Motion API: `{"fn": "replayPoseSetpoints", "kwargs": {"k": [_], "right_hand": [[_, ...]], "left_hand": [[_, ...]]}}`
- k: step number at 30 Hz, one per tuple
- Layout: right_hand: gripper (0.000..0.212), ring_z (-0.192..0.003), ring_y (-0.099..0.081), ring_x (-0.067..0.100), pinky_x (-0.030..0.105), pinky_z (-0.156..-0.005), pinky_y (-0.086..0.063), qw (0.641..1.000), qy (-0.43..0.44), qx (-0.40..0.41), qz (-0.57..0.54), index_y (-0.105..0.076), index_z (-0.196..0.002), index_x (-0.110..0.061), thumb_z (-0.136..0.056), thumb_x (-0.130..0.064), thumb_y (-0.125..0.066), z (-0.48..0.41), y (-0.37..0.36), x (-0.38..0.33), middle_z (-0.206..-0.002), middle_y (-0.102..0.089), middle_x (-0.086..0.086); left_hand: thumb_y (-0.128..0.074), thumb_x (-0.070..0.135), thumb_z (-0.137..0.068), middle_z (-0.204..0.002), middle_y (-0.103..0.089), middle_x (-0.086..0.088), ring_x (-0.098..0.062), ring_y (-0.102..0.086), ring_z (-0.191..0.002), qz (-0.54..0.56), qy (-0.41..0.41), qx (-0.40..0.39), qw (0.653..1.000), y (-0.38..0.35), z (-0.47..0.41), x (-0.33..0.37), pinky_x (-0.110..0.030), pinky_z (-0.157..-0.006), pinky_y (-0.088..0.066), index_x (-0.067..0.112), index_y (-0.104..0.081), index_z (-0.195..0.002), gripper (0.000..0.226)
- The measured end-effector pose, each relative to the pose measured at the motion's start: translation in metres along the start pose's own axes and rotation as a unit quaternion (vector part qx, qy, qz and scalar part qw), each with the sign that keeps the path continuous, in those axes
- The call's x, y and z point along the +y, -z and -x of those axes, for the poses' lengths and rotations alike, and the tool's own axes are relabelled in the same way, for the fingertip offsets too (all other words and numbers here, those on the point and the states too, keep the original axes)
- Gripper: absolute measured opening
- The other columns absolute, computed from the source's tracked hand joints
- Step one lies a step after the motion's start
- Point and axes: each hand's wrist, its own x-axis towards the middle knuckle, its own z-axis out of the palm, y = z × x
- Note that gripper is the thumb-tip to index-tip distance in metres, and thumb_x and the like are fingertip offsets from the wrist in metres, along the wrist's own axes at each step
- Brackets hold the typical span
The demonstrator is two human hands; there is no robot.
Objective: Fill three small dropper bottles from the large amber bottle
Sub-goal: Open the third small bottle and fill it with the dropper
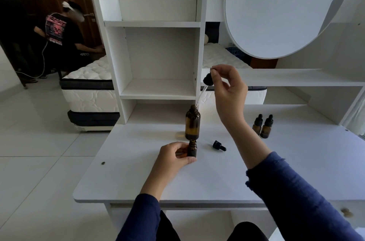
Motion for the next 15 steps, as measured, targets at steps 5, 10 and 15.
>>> {"fn": "replayPoseSetpoints", "kwargs": {"k": [5, 10, 15], "right_hand": [[0.007, -0.076, -0.060, -0.007, 0.012, -0.069, -0.049, 1.000, 0.001, 0.002, 0.004, -0.060, -0.093, -0.007, -0.090, -0.003, -0.055, -0.010, -0.003, 0.005, -0.087, -0.061, 0.005], [0.006, -0.080, -0.060, -0.001, 0.015, -0.070, -0.052, 1.000, 0.003, -0.005, 0.021, -0.062, -0.093, -0.007, -0.090, -0.006, -0.057, -0.010, -0.009, 0.016, -0.087, -0.062, 0.002], [0.007, -0.083, -0.063, 0.013, 0.023, -0.073, -0.055, 0.998, -0.001, -0.035, 0.053, -0.063, -0.093, -0.008, -0.089, -0.007, -0.057, -0.008, -0.015, 0.027, -0.088, -0.064, 0.003]], "left_hand": [[-0.080, 0.011, -0.070, -0.090, -0.071, 0.011, 0.002, -0.067, -0.084, 0.001, 0.002, -0.003, 1.000, 0.000, 0.001, 0.001, -0.013, -0.080, -0.051, 0.031, -0.066, -0.087, 0.030], [-0.080, 0.011, -0.070, -0.090, -0.071, 0.012, 0.001, -0.067, -0.085, -0.004, 0.002, 0.000, 1.000, 0.000, 0.001, 0.001, -0.011, -0.079, -0.051, 0.033, -0.064, -0.087, 0.032], [-0.080, 0.012, -0.071, -0.089, -0.069, 0.014, 0.003, -0.066, -0.086, -0.016, 0.000, 0.000, 1.000, 0.000, 0.001, 0.002, -0.009, -0.077, -0.049, 0.034, -0.063, -0.088, 0.032]]}}
